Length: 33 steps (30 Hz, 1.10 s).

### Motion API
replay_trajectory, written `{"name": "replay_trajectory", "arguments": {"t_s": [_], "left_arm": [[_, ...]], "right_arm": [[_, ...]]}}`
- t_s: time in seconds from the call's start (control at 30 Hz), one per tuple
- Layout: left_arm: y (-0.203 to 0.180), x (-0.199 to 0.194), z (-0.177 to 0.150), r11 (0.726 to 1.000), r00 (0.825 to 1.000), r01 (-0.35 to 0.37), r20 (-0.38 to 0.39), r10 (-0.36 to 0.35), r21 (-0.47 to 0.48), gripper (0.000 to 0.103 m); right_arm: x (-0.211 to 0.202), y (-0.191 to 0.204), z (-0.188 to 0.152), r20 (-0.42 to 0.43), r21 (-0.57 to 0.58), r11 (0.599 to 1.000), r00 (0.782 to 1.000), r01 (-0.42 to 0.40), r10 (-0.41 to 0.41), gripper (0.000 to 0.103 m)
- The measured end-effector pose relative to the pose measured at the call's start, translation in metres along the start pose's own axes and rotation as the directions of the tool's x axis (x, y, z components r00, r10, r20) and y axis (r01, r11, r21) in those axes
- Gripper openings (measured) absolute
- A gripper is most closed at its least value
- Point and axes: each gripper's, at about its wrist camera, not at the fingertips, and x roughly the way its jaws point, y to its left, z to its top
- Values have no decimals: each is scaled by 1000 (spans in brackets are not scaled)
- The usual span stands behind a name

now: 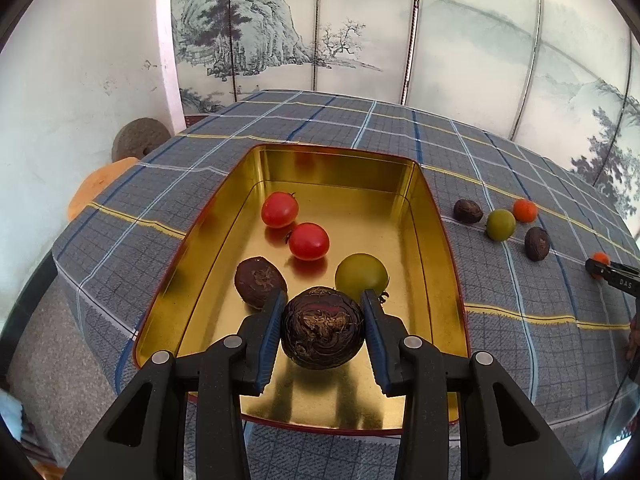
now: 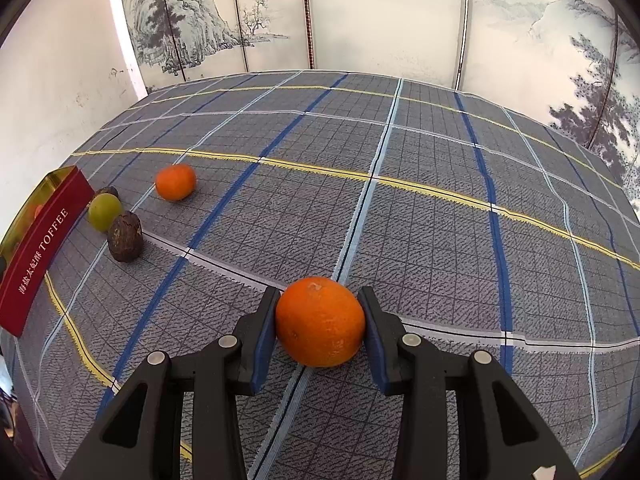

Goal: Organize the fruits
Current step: 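Lower the dark fruit into the tin and open the left tool while the right holds the orange, then drop the orange into the tin with the right tool, then reach for a green lime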

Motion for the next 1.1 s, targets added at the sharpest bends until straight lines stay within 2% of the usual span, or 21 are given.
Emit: {"name": "replay_trajectory", "arguments": {"t_s": [0.2,0.23,0.37,0.43,0.63,0.73,0.83,0.87,0.93,1.1], "left_arm": [[0,2,3,1000,1000,-26,-8,26,4,42],[2,1,3,1000,1000,-30,2,30,2,44],[4,-9,5,998,997,-62,47,62,1,63],[5,-12,6,997,995,-79,63,78,5,65],[15,-21,5,996,994,-89,61,90,-17,67],[23,-29,1,996,994,-88,57,89,-33,67],[29,-37,-4,996,995,-85,57,86,-19,67],[30,-40,-5,996,995,-86,58,86,-8,67],[30,-44,-8,996,995,-86,61,85,8,67],[33,-53,-10,997,995,-77,72,74,29,67]], "right_arm": [[-1,2,0,2,-2,1000,1000,-3,3,37],[-1,2,0,2,-4,1000,1000,-1,1,37],[-5,4,-3,2,10,1000,1000,-7,7,36],[-7,6,-4,-3,15,1000,1000,-16,16,36],[-28,55,7,21,-55,993,994,-105,106,36],[-43,101,19,44,-115,971,976,-208,214,36],[-49,152,35,38,-180,930,942,-321,333,36],[-47,176,41,20,-199,905,922,-376,387,36],[-39,209,52,-16,-228,870,895,-436,445,36],[-6,280,74,-95,-296,818,867,-494,490,36]]}}
